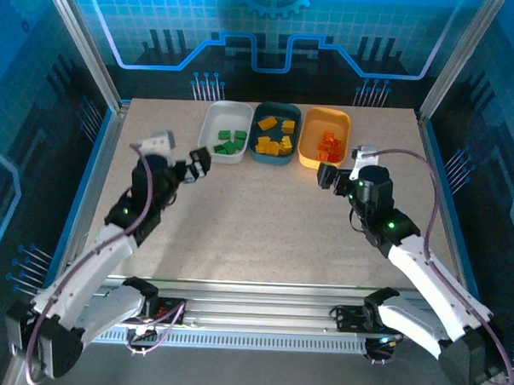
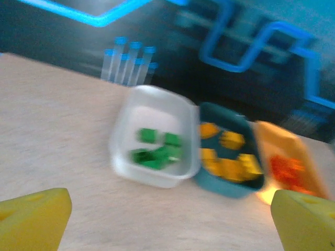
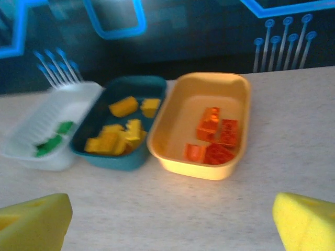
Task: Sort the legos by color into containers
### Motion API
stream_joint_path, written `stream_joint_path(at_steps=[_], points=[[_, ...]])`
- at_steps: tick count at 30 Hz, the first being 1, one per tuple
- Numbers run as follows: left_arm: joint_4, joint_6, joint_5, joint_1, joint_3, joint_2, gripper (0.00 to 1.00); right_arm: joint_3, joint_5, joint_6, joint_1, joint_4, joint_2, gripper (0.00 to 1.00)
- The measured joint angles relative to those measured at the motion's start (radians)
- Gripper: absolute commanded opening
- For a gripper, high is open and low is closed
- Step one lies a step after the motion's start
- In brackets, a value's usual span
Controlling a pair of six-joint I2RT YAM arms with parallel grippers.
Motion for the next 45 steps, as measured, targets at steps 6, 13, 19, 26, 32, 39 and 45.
stream_joint_path(at_steps=[6,13,19,26,32,39,45], points=[[0.354,0.180,-0.178,0.036,-0.447,-0.026,0.99,-0.175,-0.058,-0.251,-0.187,0.230,0.111,1.00],[0.785,0.299,-0.105,0.162,-0.488,0.389,0.99,-0.300,-0.173,-0.293,-0.290,0.464,0.325,1.00],[1.089,0.344,0.011,0.248,-0.472,0.619,0.99,-0.355,-0.209,-0.289,-0.322,0.715,0.415,1.00],[1.033,0.340,0.103,0.312,-0.376,0.676,0.99,-0.367,-0.221,-0.289,-0.325,0.790,0.516,1.00],[1.003,0.340,0.147,0.314,-0.331,0.662,0.99,-0.364,-0.221,-0.289,-0.325,0.811,0.516,1.00],[0.972,0.340,0.158,0.314,-0.331,0.662,0.99,-0.363,-0.221,-0.290,-0.325,0.811,0.516,1.00],[0.965,0.340,0.166,0.314,-0.330,0.662,0.99,-0.358,-0.221,-0.290,-0.325,0.811,0.516,1.00]])
